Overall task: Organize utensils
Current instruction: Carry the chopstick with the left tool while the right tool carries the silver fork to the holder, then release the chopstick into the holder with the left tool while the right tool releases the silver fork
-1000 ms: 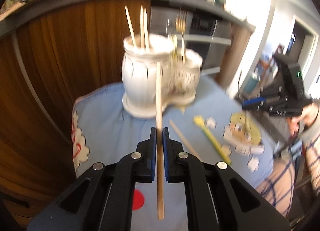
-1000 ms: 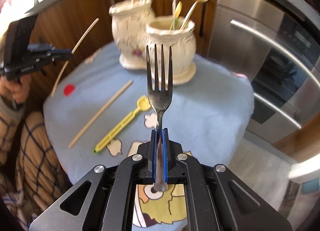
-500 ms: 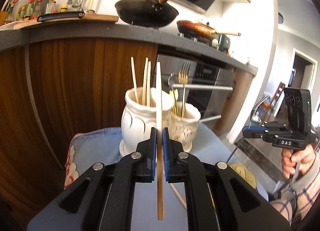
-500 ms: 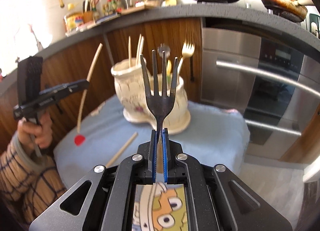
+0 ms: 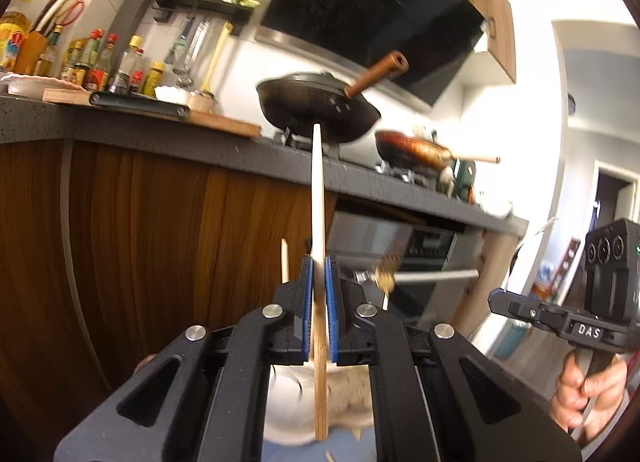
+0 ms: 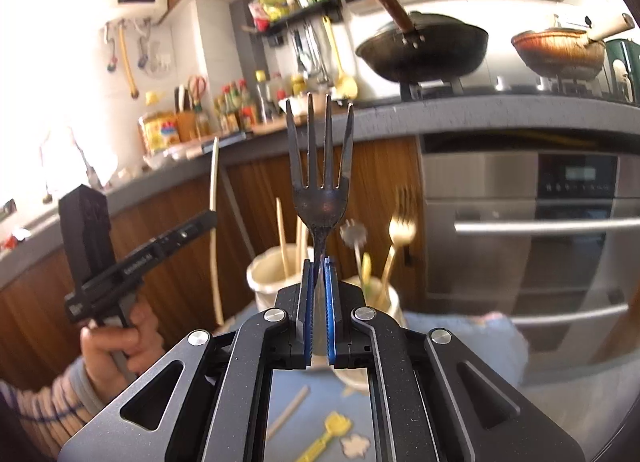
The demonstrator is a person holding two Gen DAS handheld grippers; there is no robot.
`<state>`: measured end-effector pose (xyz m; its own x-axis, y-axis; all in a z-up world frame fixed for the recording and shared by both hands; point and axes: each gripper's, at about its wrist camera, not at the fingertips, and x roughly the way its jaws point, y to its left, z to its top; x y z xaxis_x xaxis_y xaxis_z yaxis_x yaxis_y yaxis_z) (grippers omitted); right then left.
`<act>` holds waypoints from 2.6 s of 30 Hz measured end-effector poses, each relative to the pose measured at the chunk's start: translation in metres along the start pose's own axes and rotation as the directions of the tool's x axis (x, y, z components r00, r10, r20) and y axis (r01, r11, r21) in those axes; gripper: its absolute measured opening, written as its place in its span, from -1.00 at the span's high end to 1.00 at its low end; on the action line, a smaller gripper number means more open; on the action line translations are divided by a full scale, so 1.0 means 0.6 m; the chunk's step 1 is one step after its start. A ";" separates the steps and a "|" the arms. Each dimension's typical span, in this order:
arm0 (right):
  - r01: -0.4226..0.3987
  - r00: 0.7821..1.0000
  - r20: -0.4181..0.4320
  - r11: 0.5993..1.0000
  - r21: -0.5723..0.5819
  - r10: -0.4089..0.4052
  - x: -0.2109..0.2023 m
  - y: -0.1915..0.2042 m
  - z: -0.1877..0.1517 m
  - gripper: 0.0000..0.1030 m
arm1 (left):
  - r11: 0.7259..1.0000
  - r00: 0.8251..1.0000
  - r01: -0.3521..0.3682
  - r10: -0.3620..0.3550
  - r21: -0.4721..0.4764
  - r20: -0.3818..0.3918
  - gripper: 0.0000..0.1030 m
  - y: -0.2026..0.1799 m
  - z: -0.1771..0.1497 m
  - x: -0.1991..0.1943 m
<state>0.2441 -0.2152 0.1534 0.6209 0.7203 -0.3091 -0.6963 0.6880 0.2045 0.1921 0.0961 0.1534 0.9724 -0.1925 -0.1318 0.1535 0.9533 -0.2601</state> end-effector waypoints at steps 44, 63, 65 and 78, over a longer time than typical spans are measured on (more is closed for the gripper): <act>0.150 0.967 -0.199 0.988 -0.044 -0.156 0.187 -0.039 -0.063 0.88 | 0.974 0.969 -0.179 0.199 0.140 -0.145 0.88 -0.016 -0.075 0.120; 0.151 0.976 -0.153 0.988 -0.038 -0.155 0.164 -0.039 -0.063 0.77 | 0.976 0.977 -0.161 0.179 0.148 -0.116 0.43 -0.021 -0.061 0.087; 0.156 0.976 -0.146 0.987 -0.037 -0.159 0.159 -0.039 -0.062 0.72 | 0.976 0.978 -0.161 0.178 0.149 -0.107 0.21 -0.022 -0.059 0.078; 0.157 0.977 -0.144 0.988 -0.016 -0.157 0.127 -0.049 -0.079 0.54 | 0.971 0.976 -0.178 0.195 0.159 -0.095 -0.17 -0.024 -0.064 0.019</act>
<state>0.2949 -0.1845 0.0796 0.6644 0.5828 -0.4680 -0.5961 0.7909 0.1386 0.1940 0.0712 0.1188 0.9626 -0.0243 -0.2698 0.0036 0.9970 -0.0768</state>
